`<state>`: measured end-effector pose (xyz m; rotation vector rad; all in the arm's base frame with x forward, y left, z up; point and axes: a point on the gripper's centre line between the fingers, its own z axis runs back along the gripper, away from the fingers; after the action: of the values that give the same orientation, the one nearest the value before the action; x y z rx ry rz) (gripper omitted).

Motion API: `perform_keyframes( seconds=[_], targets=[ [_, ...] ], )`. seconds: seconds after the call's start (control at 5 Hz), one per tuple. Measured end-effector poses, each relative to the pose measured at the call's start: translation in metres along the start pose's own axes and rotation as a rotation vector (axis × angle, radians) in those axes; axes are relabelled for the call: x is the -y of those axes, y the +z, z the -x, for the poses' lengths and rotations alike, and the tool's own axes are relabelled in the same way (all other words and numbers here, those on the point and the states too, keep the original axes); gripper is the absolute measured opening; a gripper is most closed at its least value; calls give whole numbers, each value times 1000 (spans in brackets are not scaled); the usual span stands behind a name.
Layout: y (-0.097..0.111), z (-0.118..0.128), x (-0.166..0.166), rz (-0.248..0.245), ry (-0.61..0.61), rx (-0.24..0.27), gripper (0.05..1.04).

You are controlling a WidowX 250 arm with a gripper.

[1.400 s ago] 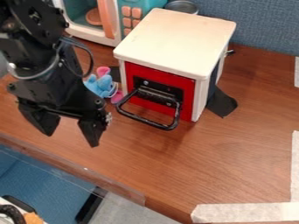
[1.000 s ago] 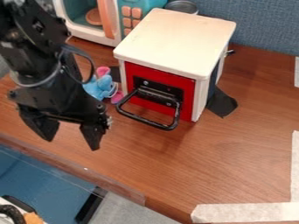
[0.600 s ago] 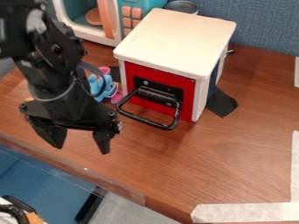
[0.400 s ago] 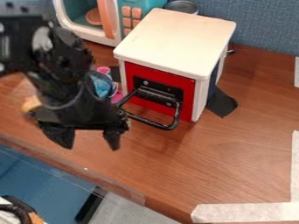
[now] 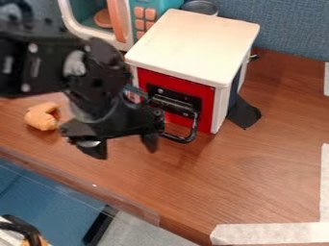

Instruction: Open the drawer

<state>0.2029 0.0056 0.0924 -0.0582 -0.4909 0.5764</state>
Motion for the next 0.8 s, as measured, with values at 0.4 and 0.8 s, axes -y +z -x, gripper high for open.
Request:
perform_keyframes(
  seconds=[0.4, 0.8],
  targets=[
    [-14, -10, 2, -1, 245, 68, 1001],
    [-24, -20, 5, 5, 409, 72, 1001]
  ],
)
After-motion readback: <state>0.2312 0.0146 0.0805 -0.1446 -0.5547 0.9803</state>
